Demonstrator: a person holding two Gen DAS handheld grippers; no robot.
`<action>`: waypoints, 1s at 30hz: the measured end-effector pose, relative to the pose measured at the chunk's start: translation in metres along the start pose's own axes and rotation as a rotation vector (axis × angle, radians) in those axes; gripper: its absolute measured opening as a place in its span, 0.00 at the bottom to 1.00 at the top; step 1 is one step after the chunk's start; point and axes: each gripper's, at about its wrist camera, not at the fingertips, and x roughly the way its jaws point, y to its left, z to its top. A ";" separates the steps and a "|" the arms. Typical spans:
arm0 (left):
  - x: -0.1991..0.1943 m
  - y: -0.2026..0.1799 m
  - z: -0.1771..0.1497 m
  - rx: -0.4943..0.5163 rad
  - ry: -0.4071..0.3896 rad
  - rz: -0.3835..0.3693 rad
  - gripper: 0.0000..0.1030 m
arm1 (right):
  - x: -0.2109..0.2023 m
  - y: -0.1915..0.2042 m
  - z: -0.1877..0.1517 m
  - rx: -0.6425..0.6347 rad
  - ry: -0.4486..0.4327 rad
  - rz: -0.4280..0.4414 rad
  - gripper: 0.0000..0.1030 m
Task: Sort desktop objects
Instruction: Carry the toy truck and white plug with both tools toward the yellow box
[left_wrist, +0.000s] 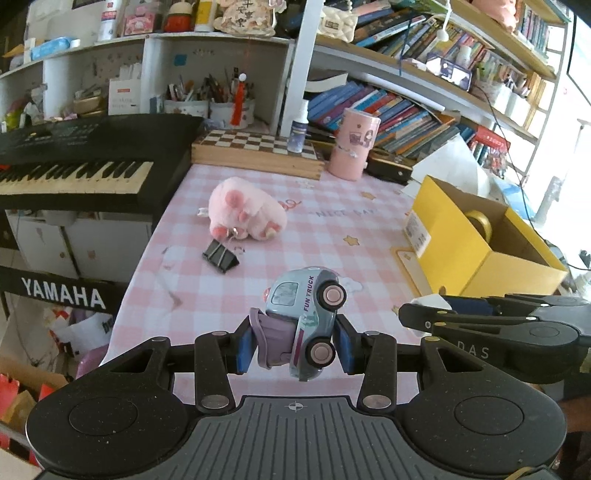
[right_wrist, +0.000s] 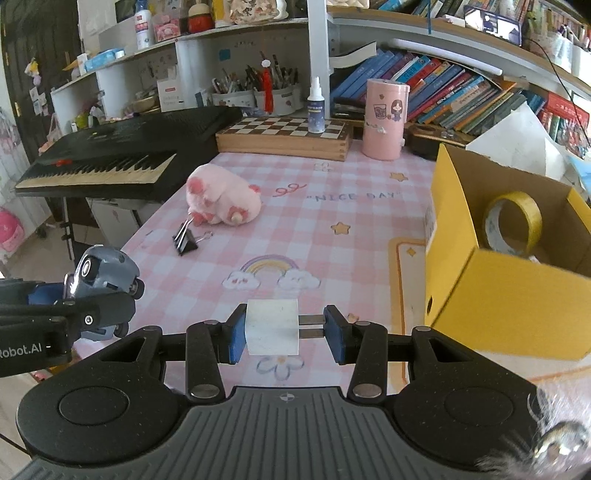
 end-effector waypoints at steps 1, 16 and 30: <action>-0.005 0.000 -0.003 0.000 -0.002 -0.001 0.41 | -0.004 0.001 -0.003 0.002 -0.001 0.000 0.39; -0.033 -0.027 -0.042 0.071 0.050 -0.137 0.41 | -0.065 -0.013 -0.065 0.139 0.028 -0.125 0.39; -0.018 -0.087 -0.041 0.206 0.074 -0.273 0.41 | -0.101 -0.061 -0.091 0.270 0.010 -0.259 0.39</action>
